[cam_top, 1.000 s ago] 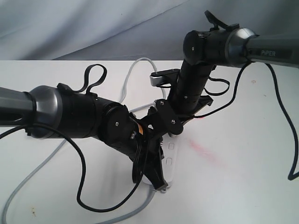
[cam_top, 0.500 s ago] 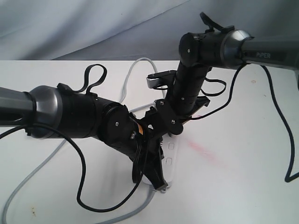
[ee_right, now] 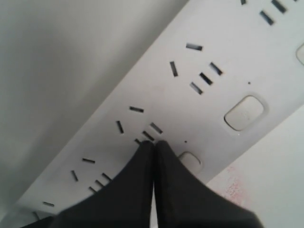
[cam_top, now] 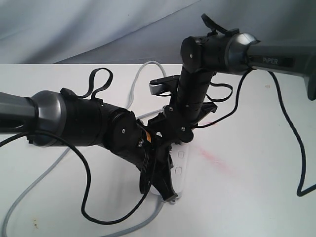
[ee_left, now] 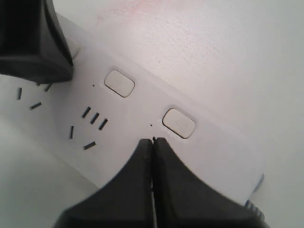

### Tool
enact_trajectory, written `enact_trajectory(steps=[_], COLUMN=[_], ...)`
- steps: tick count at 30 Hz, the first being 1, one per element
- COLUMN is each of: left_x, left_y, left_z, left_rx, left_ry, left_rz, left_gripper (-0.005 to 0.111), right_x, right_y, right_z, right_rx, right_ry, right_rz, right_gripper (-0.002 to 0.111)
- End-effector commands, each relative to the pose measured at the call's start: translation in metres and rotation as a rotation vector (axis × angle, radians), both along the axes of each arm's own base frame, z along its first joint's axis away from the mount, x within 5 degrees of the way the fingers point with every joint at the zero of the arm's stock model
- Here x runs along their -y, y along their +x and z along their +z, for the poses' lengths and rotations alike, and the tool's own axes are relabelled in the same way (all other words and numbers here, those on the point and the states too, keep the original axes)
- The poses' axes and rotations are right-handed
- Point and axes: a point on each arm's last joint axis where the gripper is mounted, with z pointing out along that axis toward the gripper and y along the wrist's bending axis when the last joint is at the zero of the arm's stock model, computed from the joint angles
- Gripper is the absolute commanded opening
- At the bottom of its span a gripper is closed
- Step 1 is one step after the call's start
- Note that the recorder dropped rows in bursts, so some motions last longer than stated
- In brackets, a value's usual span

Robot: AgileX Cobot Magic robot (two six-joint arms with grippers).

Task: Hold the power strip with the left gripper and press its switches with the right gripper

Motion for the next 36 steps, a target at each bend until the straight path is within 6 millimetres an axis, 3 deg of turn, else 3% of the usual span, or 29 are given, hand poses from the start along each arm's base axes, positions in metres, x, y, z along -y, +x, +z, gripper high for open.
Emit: enact_trajectory(steps=[1,10,21,36], left_x=[-0.003,-0.003,-0.003,-0.003], left_y=[-0.004,-0.004,-0.004,-0.004], left_z=[-0.01,-0.01,-0.01,-0.01], left_rx=[-0.044,-0.044,-0.046,-0.046], left_ry=[0.037,0.037,0.037,0.037], left_rz=[-0.003,-0.003,-0.002,-0.002], left_gripper=[0.0,0.0,0.0,0.0], right_x=[0.002,0.002,0.005,0.005], right_y=[0.001,0.003,0.001,-0.001], right_z=[-0.025,0.018,0.016,-0.027], right_rx=[0.011,0.12,0.095,0.007], right_ry=[-0.061,0.005,-0.032,-0.082], right_rz=[0.023,0.031,0.039,0.028], right_gripper=[0.0,0.0,0.0,0.0])
